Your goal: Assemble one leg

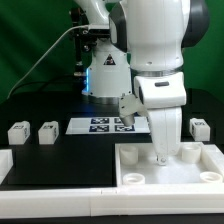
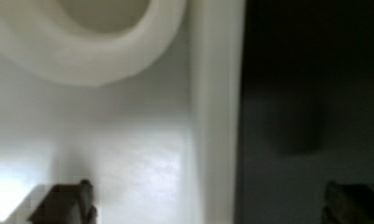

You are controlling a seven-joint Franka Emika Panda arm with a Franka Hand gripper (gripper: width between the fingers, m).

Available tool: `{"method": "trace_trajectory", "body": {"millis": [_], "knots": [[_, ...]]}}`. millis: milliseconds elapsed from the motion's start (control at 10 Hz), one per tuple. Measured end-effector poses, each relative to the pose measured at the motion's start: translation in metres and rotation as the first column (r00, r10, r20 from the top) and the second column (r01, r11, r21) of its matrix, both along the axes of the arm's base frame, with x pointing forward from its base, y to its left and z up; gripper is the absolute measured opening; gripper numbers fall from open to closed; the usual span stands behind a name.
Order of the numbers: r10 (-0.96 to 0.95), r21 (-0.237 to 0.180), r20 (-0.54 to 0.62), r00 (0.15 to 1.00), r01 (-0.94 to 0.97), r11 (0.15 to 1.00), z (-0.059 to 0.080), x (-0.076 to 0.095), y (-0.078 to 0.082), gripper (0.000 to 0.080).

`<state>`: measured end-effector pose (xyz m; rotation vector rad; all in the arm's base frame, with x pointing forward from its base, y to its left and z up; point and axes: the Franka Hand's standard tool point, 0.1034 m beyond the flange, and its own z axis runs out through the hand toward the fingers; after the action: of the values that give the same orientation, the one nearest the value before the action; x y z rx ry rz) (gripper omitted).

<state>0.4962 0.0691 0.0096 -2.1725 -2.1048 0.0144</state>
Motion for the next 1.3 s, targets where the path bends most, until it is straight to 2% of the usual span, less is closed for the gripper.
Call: {"method": "trace_trajectory", "body": {"millis": [400, 600, 800, 900, 1000, 1100, 1300], "knots": [[-0.001, 0.000, 0.001, 1.000, 0.001, 1.000, 0.001, 0.000, -0.001, 0.0648], [-0.102, -0.012, 0.018, 0.995, 0.103, 0.995, 0.017, -0.004, 0.002, 0.0648], [-0.303, -0.015, 0.039, 0.952, 0.304, 0.953, 0.031, -0.013, 0.018, 0.0648], [-0.472, -0.033, 0.020, 0.881, 0.473, 0.881, 0.034, -0.014, 0.027, 0.0648], [-0.652, -0.050, 0.010, 0.758, 0.652, 0.757, 0.038, -0.012, 0.041, 0.0648], [-0.751, -0.058, 0.009, 0.660, 0.750, 0.658, 0.040, -0.011, 0.056, 0.0648], [-0.921, -0.081, -0.008, 0.389, 0.918, 0.388, 0.039, -0.016, 0.079, 0.0648]]}}
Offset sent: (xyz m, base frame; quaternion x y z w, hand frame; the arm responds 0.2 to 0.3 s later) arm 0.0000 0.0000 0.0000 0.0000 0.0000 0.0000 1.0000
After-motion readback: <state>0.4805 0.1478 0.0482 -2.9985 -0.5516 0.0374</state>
